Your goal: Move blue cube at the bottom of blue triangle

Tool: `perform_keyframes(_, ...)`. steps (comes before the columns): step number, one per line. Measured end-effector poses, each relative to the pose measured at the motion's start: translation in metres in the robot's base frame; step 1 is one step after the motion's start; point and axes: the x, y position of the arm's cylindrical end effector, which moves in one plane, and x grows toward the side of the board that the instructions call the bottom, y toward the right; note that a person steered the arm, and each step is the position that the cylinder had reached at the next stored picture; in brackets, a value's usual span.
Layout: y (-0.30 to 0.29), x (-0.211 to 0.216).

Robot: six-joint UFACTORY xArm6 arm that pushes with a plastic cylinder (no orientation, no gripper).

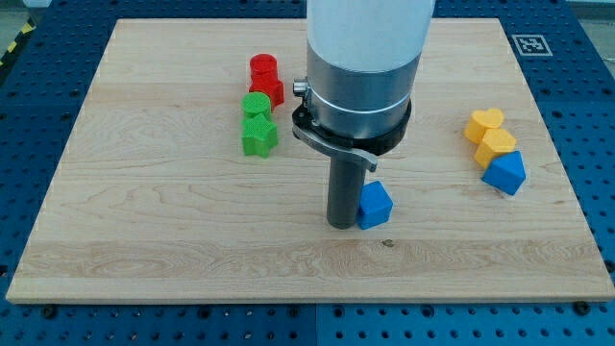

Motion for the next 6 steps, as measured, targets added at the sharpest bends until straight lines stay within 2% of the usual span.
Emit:
perform_keyframes(3, 0.002, -0.018)
perform_keyframes(5, 0.085, -0.018)
perform_keyframes(6, 0.088, -0.005)
